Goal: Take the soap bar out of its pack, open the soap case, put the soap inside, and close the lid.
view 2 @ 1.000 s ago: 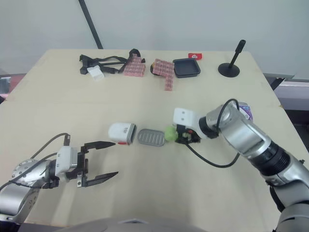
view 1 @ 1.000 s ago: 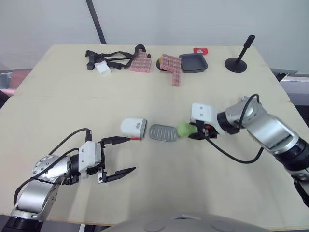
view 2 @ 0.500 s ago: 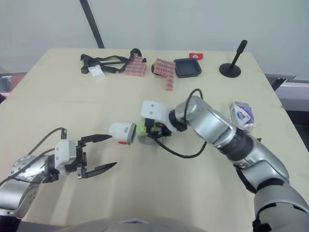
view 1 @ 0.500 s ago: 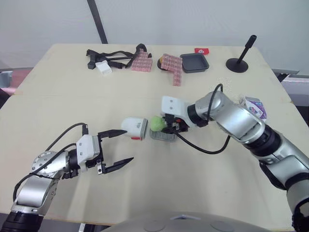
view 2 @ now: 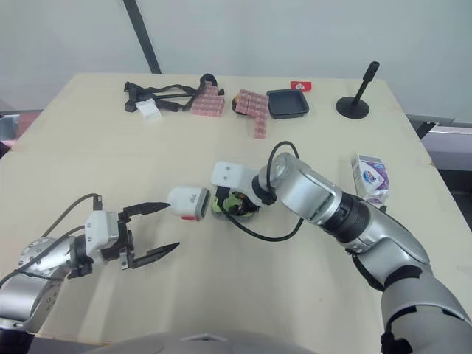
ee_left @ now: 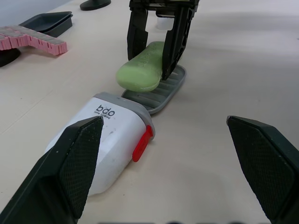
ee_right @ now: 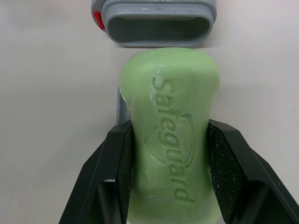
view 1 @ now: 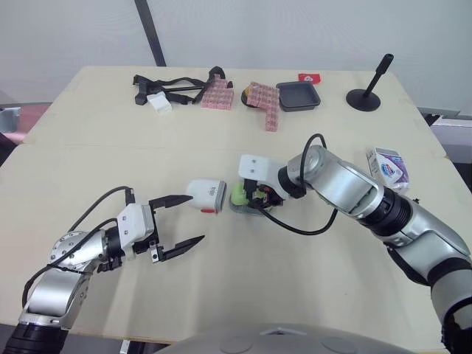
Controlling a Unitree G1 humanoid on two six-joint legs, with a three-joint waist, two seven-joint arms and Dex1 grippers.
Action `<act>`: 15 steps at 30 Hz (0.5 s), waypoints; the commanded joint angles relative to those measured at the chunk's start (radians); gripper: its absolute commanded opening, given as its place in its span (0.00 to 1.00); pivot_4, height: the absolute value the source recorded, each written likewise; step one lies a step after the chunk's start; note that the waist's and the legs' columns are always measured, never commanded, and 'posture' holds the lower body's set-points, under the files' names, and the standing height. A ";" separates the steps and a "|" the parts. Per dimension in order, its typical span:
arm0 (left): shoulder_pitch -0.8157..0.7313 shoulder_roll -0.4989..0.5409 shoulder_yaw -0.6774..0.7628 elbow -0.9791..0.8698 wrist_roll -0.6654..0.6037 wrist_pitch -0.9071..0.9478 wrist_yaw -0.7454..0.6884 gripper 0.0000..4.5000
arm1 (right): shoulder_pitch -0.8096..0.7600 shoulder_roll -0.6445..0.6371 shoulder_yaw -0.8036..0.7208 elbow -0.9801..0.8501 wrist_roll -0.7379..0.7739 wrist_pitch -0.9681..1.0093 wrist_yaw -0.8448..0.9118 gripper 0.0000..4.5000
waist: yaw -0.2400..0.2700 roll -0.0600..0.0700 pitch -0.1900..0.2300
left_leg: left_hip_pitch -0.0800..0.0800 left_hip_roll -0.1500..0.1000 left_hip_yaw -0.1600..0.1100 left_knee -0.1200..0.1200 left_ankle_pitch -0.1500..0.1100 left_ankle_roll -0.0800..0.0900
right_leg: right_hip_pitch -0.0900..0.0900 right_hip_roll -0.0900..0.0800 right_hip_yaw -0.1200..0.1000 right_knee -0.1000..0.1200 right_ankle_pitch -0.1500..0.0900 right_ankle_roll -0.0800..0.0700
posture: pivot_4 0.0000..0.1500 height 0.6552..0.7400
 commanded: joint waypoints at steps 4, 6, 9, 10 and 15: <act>0.003 -0.003 0.011 -0.026 -0.002 -0.016 0.013 1.00 | -0.015 0.016 0.000 -0.002 -0.001 0.000 -0.018 0.39 | 0.001 0.000 0.000 | 0.000 0.000 0.000 0.000 0.000 0.000 | 0.000 0.000 0.000 0.000 0.000 0.000 | 1.00 0.97; 0.003 -0.004 0.010 -0.028 -0.001 -0.015 0.015 1.00 | -0.011 0.019 0.002 0.001 0.001 0.002 -0.022 0.39 | 0.002 0.000 0.000 | 0.000 0.000 0.000 0.000 0.000 0.000 | 0.000 0.000 0.000 0.000 0.000 0.000 | 1.00 0.97; 0.005 -0.006 0.008 -0.031 0.000 -0.014 0.018 1.00 | -0.006 0.017 0.008 0.003 0.006 0.005 -0.021 0.39 | 0.002 0.000 0.000 | 0.000 0.000 0.000 0.000 0.000 0.000 | 0.000 0.000 0.000 0.000 0.000 0.000 | 1.00 0.97; 0.005 -0.007 0.007 -0.031 0.000 -0.013 0.019 1.00 | -0.005 0.017 0.009 0.004 0.006 0.005 -0.022 0.39 | 0.002 0.000 0.000 | 0.000 0.000 0.000 0.000 0.000 0.000 | 0.000 0.000 0.000 0.000 0.000 0.000 | 1.00 0.97; 0.003 -0.007 0.005 -0.030 0.000 -0.010 0.022 1.00 | -0.002 0.014 0.013 0.021 0.003 -0.006 -0.026 0.39 | 0.002 0.000 0.000 | 0.000 0.000 0.000 0.000 0.000 -0.001 | 0.000 0.000 0.000 0.000 0.000 0.000 | 1.00 0.97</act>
